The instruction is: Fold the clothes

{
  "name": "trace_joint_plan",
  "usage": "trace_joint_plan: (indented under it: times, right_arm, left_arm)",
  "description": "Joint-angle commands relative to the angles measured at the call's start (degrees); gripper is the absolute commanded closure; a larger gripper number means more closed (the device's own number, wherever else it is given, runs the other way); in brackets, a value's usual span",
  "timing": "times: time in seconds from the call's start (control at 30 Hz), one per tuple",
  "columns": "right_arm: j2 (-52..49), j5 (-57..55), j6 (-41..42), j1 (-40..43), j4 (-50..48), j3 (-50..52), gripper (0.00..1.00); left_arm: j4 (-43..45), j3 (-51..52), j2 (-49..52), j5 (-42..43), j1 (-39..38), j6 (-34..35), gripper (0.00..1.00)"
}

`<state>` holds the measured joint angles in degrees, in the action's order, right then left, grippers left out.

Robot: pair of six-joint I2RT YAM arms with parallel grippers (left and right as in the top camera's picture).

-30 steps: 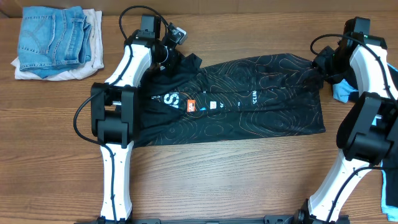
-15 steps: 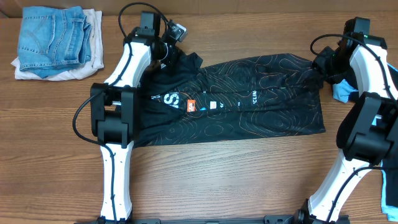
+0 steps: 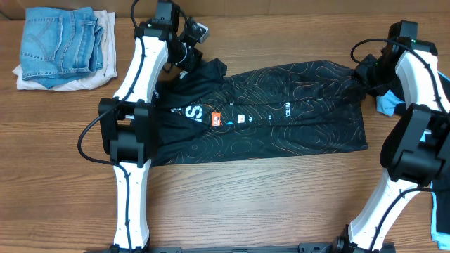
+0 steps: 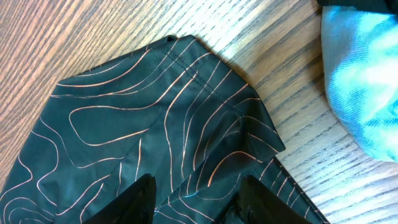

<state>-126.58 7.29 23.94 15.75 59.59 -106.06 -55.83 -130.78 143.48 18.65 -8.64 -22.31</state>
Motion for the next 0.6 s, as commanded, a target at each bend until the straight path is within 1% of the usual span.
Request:
trace_joint_plan:
  times: [0.0,0.03,0.17,0.2,0.23,0.27,0.3,0.37,0.4,0.43,0.5,0.57]
  right_arm:
    - [2.4,0.33,-0.17,-0.04,-0.04,-0.5,0.52]
    - [2.4,0.33,-0.15,-0.04,-0.04,-0.5,0.52]
    - [2.4,0.35,-0.15,-0.04,-0.04,-0.5,0.52]
    - [2.4,0.35,-0.15,-0.04,-0.04,-0.5,0.52]
    - [2.4,0.35,-0.15,-0.04,-0.04,-0.5,0.52]
    - [2.4,0.35,-0.15,-0.04,-0.04,-0.5,0.52]
    - [2.38,0.35,-0.15,-0.04,0.0,-0.5,0.52]
    - [2.4,0.35,-0.15,-0.04,0.17,-0.5,0.52]
    - [2.38,0.35,-0.17,-0.04,0.24,-0.5,0.52]
    - [2.38,0.35,-0.15,-0.04,0.24,-0.5,0.52]
    - [2.4,0.35,-0.17,-0.04,0.24,-0.5,0.52]
    - [2.4,0.35,-0.15,-0.04,0.2,-0.5,0.52]
  left_arm:
    - [-2.27,-1.51,-1.97,-2.75,-0.28,1.14,0.96]
    - [-2.45,-1.51,-1.97,-2.8,-0.28,1.11,0.96]
    - [-1.62,-1.51,-1.97,-4.57,-0.28,1.11,0.82]
    - [-1.11,-1.51,-1.97,-5.22,-0.28,1.14,0.66]
    - [-0.72,-1.51,-1.97,-5.31,-0.28,1.11,0.46]
    - [-0.33,-1.51,-1.97,-5.33,-0.28,1.11,0.41]
    - [0.2,-1.51,-1.97,-5.31,-0.28,1.14,0.4]
    - [0.55,-1.51,-1.97,-4.9,-0.28,1.14,0.34]
    - [0.55,-1.51,-1.97,-4.31,-0.28,1.11,0.35]
    - [0.55,-1.51,-1.97,-3.21,-0.35,1.09,0.36]
    - [0.37,-1.49,-1.95,-0.76,-0.46,0.48,0.45]
    - [0.28,-1.46,-1.75,1.6,-0.5,-0.22,0.47]
